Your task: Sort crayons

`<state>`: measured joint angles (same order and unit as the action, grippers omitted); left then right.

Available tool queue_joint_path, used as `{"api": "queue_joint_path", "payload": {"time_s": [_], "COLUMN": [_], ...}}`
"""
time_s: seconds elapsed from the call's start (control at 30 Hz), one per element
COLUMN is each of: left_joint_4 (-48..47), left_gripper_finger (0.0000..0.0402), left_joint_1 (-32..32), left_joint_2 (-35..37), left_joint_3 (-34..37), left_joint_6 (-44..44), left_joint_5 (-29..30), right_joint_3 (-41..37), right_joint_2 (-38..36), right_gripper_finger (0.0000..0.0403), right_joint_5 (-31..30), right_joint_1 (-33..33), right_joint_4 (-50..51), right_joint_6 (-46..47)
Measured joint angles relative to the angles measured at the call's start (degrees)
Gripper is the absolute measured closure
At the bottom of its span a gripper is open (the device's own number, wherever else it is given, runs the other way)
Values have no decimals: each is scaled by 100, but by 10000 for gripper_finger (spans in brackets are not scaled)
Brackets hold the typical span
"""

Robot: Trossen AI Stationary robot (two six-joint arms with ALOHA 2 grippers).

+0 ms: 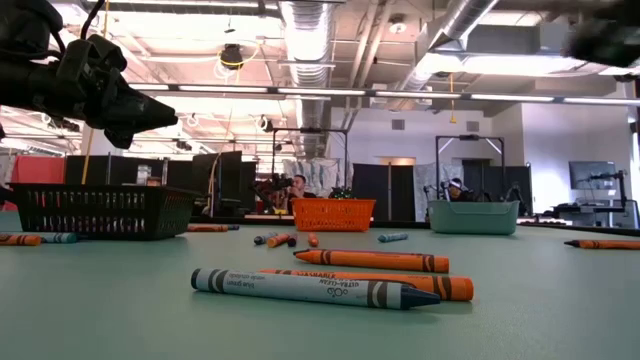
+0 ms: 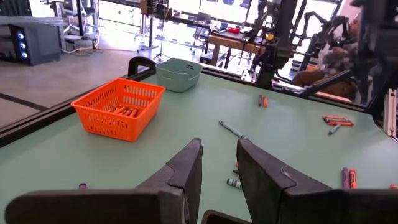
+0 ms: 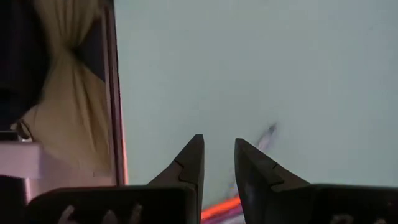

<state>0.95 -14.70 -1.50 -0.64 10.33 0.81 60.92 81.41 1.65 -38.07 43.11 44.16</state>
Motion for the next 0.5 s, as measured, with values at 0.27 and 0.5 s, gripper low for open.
{"api": "queue_joint_path", "payload": {"time_s": [0.27,0.5], "left_joint_4": [0,0], "left_gripper_finger": [313,313], "left_joint_1": [0,0], "left_joint_2": [0,0], "left_joint_3": [0,0], "left_joint_6": [-1,-1], "left_joint_5": [1,1], "right_joint_3": [-34,-34], "right_joint_2": [558,629], "right_gripper_finger": [319,324], "right_joint_5": [-11,-166], "right_joint_1": [-763,-464], "right_joint_4": [178,695], "right_joint_6": [1573,695]}}
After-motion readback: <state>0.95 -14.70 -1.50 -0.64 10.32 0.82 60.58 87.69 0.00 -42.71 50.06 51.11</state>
